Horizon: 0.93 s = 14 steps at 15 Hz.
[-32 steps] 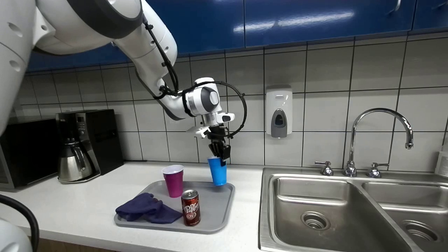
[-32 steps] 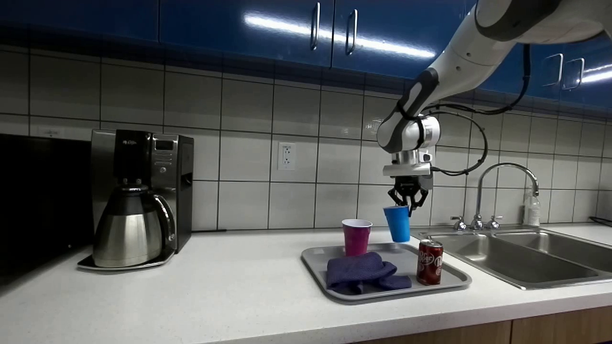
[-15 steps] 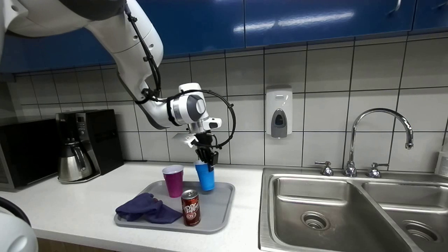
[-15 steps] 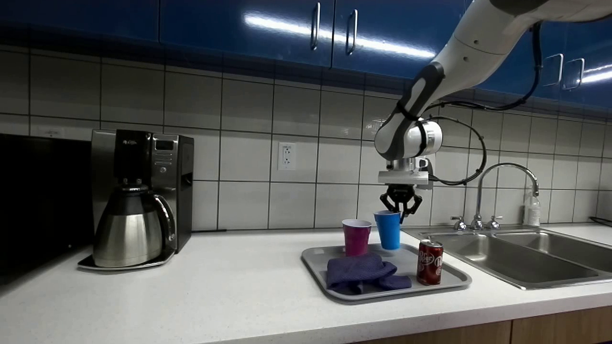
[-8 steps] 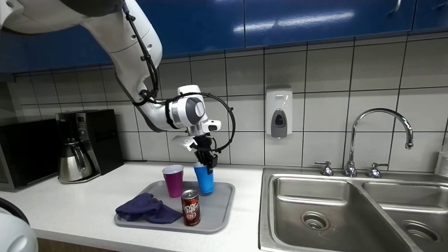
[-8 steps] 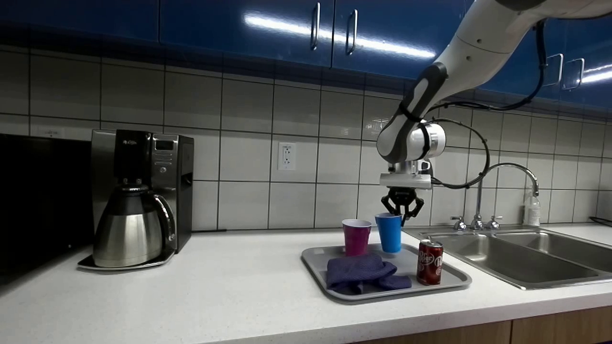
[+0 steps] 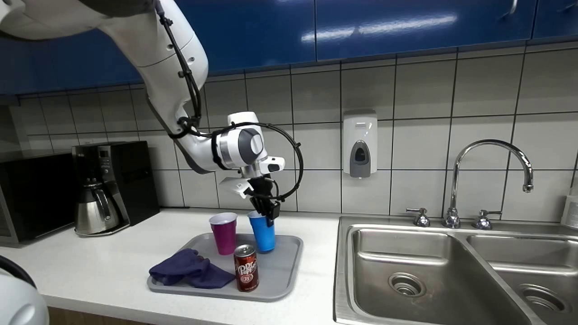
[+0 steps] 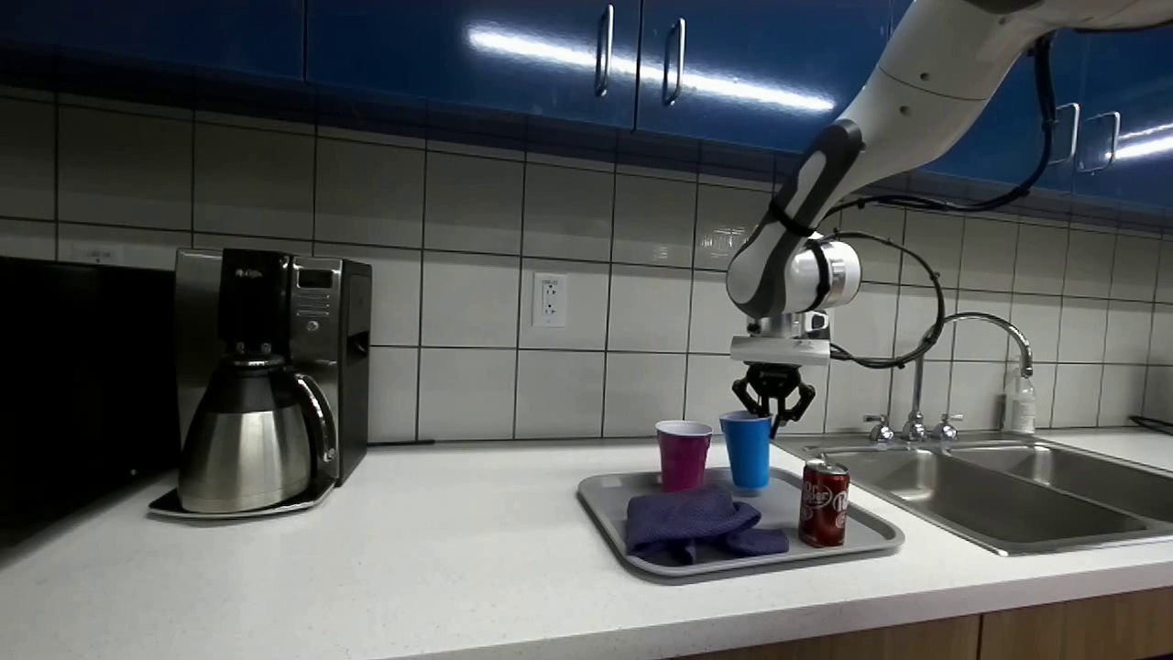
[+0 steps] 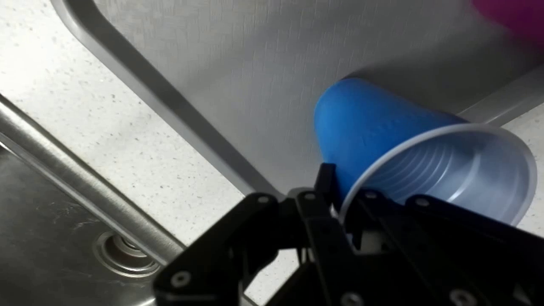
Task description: Put the cups on the try
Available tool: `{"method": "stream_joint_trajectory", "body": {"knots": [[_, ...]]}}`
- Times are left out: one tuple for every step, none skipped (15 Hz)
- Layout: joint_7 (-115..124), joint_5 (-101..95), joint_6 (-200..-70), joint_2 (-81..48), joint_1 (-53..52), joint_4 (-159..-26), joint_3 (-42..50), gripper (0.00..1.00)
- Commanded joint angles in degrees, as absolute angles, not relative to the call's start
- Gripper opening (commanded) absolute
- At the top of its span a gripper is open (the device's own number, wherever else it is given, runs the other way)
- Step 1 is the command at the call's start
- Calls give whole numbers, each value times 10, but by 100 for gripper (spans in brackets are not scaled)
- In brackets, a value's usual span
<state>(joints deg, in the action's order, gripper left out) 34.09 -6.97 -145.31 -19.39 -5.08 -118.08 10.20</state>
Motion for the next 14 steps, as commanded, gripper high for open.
{"method": "stream_joint_trajectory", "body": {"knots": [[335,-65,-1464,-173,-44,-1205,97,1],[335,-65,-1464,-174,-44,-1206,97,1],[335,-64,-1463,-174,-44,-1207,97,1],[335,-64,-1463,-174,-44,-1208,97,1],[335,-63,-1463,-174,-44,-1208,97,1],[335,-63,-1461,-174,-44,-1208,97,1],[336,-64,-1461,-174,-44,-1209,97,1],[338,-63,-1457,-174,-44,-1208,98,9],[338,-64,-1455,-175,-44,-1208,98,32],[338,-64,-1455,-175,-45,-1208,98,34],[339,-64,-1454,-175,-45,-1207,98,36],[339,-65,-1454,-176,-46,-1206,98,42],[339,-65,-1454,-176,-46,-1206,98,50],[340,-64,-1453,-176,-46,-1205,98,56]]}}
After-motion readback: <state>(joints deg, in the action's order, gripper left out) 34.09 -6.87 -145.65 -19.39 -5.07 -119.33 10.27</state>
